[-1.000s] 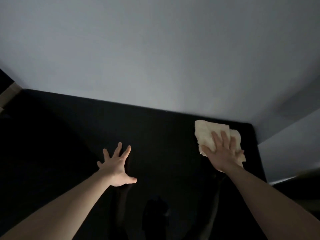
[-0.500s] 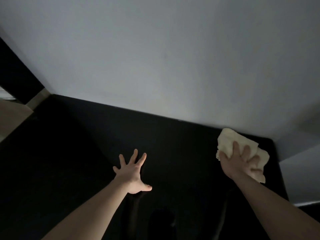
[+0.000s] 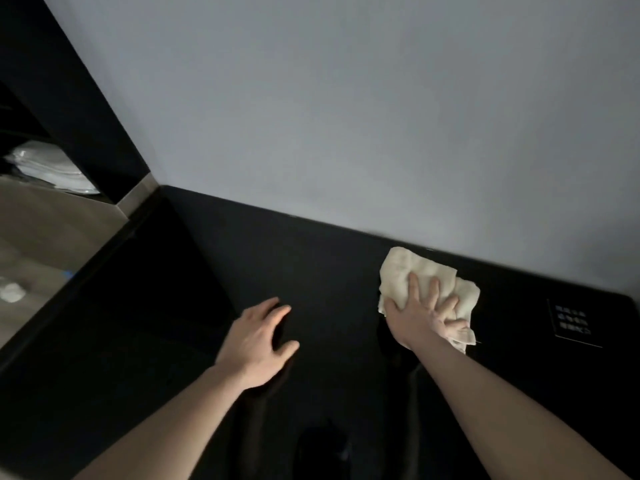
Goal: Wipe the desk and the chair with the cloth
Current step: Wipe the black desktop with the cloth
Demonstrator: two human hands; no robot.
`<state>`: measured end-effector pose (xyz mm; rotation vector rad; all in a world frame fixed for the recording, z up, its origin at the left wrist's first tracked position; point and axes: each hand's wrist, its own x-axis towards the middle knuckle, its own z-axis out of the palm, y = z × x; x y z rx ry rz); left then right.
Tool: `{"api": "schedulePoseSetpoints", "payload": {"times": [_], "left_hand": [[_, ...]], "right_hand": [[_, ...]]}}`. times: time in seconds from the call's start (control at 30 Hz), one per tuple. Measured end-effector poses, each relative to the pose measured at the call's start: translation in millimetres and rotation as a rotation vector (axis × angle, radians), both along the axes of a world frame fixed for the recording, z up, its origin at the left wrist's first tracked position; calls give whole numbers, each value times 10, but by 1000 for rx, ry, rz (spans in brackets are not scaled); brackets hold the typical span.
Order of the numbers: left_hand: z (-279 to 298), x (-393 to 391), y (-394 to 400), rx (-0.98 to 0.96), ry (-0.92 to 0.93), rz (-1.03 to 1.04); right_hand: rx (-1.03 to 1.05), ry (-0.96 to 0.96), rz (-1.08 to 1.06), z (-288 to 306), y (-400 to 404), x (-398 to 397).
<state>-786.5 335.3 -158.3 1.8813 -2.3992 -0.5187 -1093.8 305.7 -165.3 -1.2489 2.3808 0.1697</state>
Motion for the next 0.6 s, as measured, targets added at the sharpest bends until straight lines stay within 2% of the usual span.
{"api": "schedulePoseSetpoints", "payload": {"times": [0.1, 0.17, 0.27, 0.4, 0.6], "left_hand": [[-206, 951, -192, -76, -58, 148], [-268, 1558, -342, -53, -114, 229], [-314, 2226, -508, 25, -178, 239], [-446, 2439, -474, -34, -118, 233], [-528, 2451, -459, -122, -84, 241]], "right_hand": [[-4, 14, 4, -41, -170, 503], [-22, 17, 13, -66, -292, 843], [-53, 29, 39, -92, -462, 1324], [-96, 45, 88, -139, -630, 1751], [-125, 29, 127, -191, -639, 1725]]}}
